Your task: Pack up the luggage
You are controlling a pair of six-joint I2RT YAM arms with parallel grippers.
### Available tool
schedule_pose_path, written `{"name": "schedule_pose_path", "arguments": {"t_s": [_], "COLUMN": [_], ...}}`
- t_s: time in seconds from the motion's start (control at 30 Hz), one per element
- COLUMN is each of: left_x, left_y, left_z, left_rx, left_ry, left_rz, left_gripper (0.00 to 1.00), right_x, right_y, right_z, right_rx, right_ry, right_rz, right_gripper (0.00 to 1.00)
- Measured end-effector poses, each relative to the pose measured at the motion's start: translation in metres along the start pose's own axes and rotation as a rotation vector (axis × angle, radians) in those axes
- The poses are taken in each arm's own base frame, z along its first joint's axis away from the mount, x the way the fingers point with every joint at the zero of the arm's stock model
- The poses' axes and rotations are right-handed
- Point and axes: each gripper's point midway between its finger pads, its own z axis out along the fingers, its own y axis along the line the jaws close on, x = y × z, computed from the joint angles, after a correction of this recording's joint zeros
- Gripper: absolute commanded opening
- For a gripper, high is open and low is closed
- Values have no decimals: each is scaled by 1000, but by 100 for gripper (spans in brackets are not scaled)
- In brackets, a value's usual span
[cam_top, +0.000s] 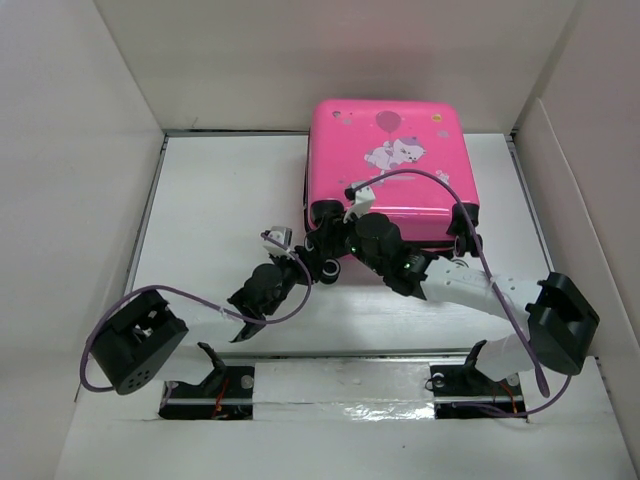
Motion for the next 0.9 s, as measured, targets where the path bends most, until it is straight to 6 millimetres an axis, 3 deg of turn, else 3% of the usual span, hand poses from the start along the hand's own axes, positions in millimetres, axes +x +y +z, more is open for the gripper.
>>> {"name": "schedule_pose_path", "arguments": {"t_s": [0.3,0.7,0.9], "left_x": [-10,0,7], "left_y": [11,13,12], "left_z": [6,15,23], "left_rx": [-35,-36,-49], "left_ry": [-106,-115,-121], "left_rz": [8,-15,-57], "left_gripper": [37,35,39], "right_x": [-5,-5,-8], "right_y": [3,6,2], "right_z": [1,2,3], "right_rx": [-101,-166,-166], "right_ry": [-22,-21,-52], "right_rz": [106,185,213], "right_gripper": [0,0,0]}}
